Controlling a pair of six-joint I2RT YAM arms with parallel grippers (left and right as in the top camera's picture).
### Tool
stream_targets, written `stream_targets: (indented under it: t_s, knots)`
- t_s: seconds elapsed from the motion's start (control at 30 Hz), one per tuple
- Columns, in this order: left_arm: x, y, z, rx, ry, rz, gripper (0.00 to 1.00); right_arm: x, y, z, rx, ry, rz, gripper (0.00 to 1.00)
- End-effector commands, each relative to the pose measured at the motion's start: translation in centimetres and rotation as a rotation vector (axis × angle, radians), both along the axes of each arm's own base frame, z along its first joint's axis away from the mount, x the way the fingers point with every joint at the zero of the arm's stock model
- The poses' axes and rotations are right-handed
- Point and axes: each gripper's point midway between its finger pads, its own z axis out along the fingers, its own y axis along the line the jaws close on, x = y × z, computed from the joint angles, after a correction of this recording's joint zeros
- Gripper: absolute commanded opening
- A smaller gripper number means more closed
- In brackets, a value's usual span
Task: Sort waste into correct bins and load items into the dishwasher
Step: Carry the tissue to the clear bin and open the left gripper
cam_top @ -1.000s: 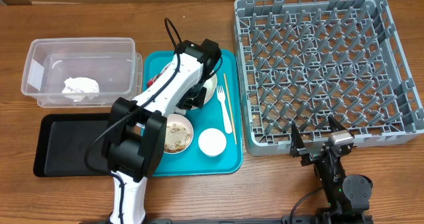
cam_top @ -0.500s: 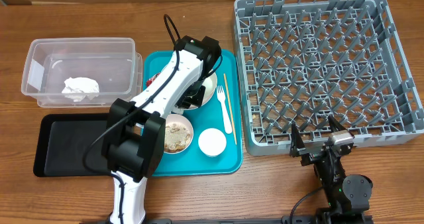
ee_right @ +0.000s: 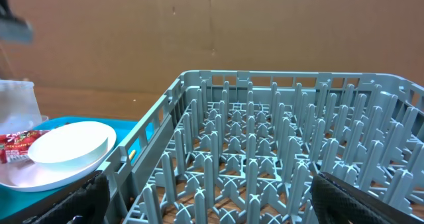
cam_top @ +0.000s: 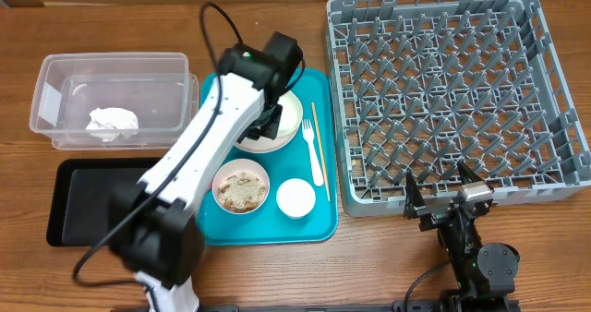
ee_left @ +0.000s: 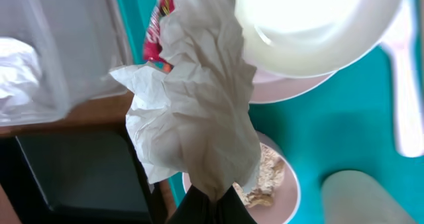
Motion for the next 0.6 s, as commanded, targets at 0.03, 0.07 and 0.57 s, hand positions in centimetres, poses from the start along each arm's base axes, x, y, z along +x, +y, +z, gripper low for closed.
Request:
stream_targets:
  t_s: [0.03, 0.07, 0.57]
  knots:
    - [0.9, 0.9, 5.3, -0.076, -0.183, 0.07, 0.04, 0.1, -0.3, -0.2, -0.003, -0.004, -0.014, 1.0]
    - [1.2, 1.4, 6.2, -0.087, -0.221, 0.086, 0.04, 0.1, -0.3, -0.2, -0.003, -0.004, -0.014, 1.0]
    - [3.3, 17.1, 8.6, -0.177, -0.358, 0.576, 0.04, 0.1, -0.3, -0.2, -0.003, -0.004, -0.014, 1.0]
